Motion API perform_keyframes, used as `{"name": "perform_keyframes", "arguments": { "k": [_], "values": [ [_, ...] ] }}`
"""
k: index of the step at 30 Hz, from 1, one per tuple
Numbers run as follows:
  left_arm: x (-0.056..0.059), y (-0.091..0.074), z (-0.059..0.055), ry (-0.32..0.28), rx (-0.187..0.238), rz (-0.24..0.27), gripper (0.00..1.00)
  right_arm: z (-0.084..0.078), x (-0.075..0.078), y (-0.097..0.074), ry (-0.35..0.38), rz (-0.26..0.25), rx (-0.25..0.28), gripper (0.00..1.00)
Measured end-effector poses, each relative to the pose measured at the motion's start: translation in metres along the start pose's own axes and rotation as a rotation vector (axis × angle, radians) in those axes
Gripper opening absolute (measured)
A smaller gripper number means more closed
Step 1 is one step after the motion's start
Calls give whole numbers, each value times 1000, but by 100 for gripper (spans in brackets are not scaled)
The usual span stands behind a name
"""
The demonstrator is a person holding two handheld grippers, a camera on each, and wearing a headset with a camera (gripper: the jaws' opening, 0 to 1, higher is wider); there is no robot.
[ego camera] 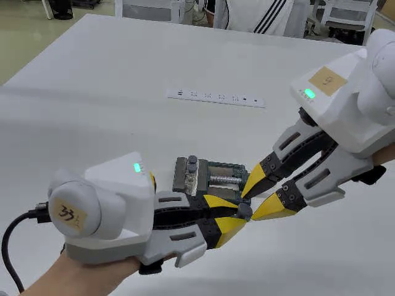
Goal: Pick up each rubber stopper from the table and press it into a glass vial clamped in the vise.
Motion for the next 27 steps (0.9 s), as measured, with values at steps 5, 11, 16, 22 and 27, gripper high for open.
{"name": "perform_keyframes", "arguments": {
  "k": [5, 11, 16, 22, 27],
  "values": [
    [1, 0, 0, -5, 3, -1, 4, 2, -1, 1, 6, 2, -2, 10],
    [1, 0, -1, -9, 1, 0, 4, 4, -2, 2, 2, 4, -5, 9],
    [0, -1, -2, -15, 3, 2, 4, 6, -3, 3, -4, 5, -11, 10],
    [0, 0, -2, -16, 2, 0, 4, 8, -4, 5, -11, 10, -20, 10],
    [1, 0, -2, -15, 2, -2, 4, 10, -5, 5, -24, 9, -28, 9]
  ]
}}
Point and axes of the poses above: the centre of the closed fingertips' face, and the gripper's own axes: y roughly forward along the fingers, x roughly to its right, z roughly out of its top, the point moved 6 cm from there along -y, roughly backward along the fingers, and after that the axes turned 15 degrees about -y, right-handed, at the moved point
